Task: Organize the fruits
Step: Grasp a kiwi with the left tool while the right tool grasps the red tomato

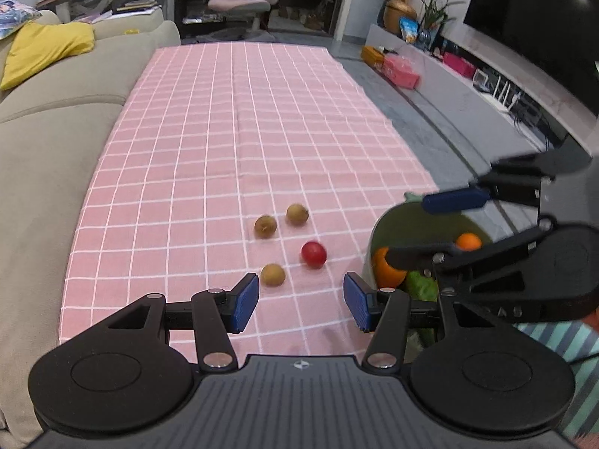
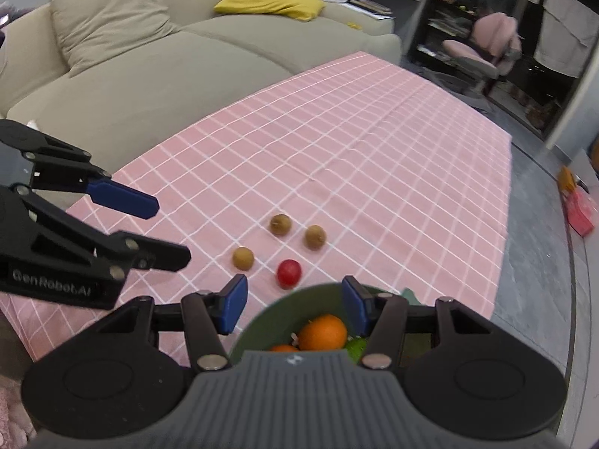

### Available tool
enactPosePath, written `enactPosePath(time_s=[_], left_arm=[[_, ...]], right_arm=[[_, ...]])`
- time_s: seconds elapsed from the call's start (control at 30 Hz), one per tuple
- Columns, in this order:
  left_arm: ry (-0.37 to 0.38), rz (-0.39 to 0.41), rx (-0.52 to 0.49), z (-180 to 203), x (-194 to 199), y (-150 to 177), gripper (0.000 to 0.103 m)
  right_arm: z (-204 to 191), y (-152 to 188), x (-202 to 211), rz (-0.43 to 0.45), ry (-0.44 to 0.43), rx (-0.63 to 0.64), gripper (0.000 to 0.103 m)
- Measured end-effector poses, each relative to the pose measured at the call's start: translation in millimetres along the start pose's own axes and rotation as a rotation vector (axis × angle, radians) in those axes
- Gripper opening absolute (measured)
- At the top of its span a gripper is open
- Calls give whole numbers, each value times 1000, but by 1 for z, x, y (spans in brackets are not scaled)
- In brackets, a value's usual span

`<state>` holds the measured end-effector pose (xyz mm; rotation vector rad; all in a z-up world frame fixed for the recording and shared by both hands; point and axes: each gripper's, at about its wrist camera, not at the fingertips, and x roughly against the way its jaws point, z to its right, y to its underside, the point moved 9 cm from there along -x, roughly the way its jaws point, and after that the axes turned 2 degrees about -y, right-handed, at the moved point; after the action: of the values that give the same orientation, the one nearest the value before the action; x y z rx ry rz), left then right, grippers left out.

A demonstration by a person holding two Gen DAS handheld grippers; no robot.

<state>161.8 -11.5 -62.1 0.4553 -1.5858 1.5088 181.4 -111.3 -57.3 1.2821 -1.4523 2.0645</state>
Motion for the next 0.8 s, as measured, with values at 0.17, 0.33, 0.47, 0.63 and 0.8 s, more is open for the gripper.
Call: enactPosePath(time_s=[0.17, 0.33, 0.47, 0.63, 0.8], left_arm=[[1, -32, 0, -9, -16, 11, 62], [30, -62, 16, -14, -35, 18, 62], [45, -75, 22, -15, -49, 23, 62], [62, -45, 81, -23, -64, 22, 61], [55, -18, 119, -27, -79, 16, 54]], right_arm=[[-5, -5, -21, -34, -27, 61, 52], [-4, -6, -44, -76, -43, 104, 49], [-1, -3, -62, -112, -58, 130, 46], [1, -2, -83, -146, -86, 139, 42], [6, -6, -105, -185, -120, 106, 36]])
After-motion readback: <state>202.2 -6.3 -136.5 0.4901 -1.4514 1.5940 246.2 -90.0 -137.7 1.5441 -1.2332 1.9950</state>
